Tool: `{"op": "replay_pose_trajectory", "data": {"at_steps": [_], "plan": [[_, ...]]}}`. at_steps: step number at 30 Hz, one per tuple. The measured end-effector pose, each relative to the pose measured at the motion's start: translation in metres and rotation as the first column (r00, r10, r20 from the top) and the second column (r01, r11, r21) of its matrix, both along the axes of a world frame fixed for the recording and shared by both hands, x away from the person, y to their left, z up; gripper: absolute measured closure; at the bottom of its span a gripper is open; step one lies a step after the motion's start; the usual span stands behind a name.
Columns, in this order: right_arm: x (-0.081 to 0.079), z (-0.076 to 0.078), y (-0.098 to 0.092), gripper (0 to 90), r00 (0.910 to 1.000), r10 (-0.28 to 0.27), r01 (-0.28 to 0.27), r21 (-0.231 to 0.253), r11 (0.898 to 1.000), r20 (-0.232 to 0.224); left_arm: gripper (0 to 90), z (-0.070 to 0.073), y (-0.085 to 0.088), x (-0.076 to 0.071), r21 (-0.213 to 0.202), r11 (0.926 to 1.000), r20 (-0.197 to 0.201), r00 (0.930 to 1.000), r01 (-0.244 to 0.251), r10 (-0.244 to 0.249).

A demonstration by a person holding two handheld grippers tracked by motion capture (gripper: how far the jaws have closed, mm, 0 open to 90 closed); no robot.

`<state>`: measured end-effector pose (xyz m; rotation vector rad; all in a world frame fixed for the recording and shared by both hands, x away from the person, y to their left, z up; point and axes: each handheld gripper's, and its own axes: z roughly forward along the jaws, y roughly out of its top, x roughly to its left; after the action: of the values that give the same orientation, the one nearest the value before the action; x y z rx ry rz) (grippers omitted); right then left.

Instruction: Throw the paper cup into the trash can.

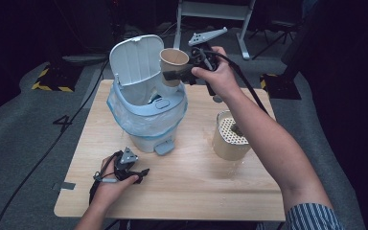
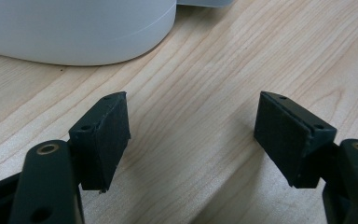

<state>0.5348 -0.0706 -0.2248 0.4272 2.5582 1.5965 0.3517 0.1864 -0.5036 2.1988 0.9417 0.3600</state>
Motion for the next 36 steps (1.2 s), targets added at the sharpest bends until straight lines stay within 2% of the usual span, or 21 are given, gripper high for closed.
{"op": "replay_pose_trajectory", "data": {"at_steps": [6, 14, 15, 17, 18, 20, 22, 24, 28, 32, 36], "plan": [[0.002, -0.01, 0.018, 31.3, 1.0, 0.0, 0.0, -0.022, 1.0, 0.006, 26.5, 0.0, 0.0, 0.0, 0.0, 1.0, 0.003, 1.0, -0.002, 0.002], [0.007, -0.02, 0.032, 29.4, 0.9998, -0.014, 0.015, -0.063, 0.998, 0.014, 26.5, 0.0, 0.0, 0.0, 0.001, 1.0, 0.003, 1.0, -0.002, 0.002], [0.008, -0.023, 0.034, 26.0, 0.9998, -0.01, 0.011, -0.067, 0.998, 0.017, 26.5, 0.0, 0.0, 0.0, 0.001, 1.0, 0.003, 1.0, -0.001, 0.001], [0.009, -0.028, 0.038, 8.5, 0.9996, -0.019, 0.02, -0.072, 0.997, 0.02, 26.5, 0.0, 0.0, 0.0, 0.0, 1.0, 0.003, 1.0, -0.002, 0.002], [0.008, -0.03, 0.04, 7.5, 0.9992, -0.036, 0.037, -0.085, 0.996, 0.014, 26.5, 0.0, 0.0, 0.0, 0.001, 1.0, 0.003, 1.0, -0.002, 0.002], [0.006, -0.031, 0.042, 19.7, 0.9978, -0.046, 0.051, -0.102, 0.993, 0.048, 26.5, 0.0, 0.0, 0.0, 0.002, 1.0, 0.001, 1.0, 0.0, 0.0], [0.004, -0.03, 0.041, 13.4, 0.9958, -0.05, 0.058, -0.1, 0.993, 0.076, 26.5, 0.0, 0.0, 0.0, 0.001, 1.0, 0.001, 1.0, 0.0, 0.0], [0.002, -0.027, 0.038, 17.5, 0.995, -0.036, 0.045, -0.095, 0.994, 0.094, 26.5, 0.0, 0.0, 0.0, 0.001, 1.0, 0.001, 1.0, -0.001, 0.001], [-0.002, -0.019, 0.029, 15.1, 0.9918, -0.032, 0.043, -0.087, 0.995, 0.124, 26.4, 0.0, 0.0, 0.0, 0.0, 1.0, 0.003, 1.0, -0.002, 0.002], [-0.004, -0.015, 0.017, 15.4, 0.9916, -0.046, 0.056, -0.087, 0.995, 0.121, 26.5, 0.0, 0.0, 0.0, 0.0, 1.0, 0.002, 1.0, -0.002, 0.002], [-0.006, -0.015, 0.004, 15.5, 0.9905, -0.054, 0.068, -0.11, 0.992, 0.126, 26.3, 0.0, -0.001, 0.0, 0.004, 1.0, 0.001, 1.0, -0.004, 0.004]]}}
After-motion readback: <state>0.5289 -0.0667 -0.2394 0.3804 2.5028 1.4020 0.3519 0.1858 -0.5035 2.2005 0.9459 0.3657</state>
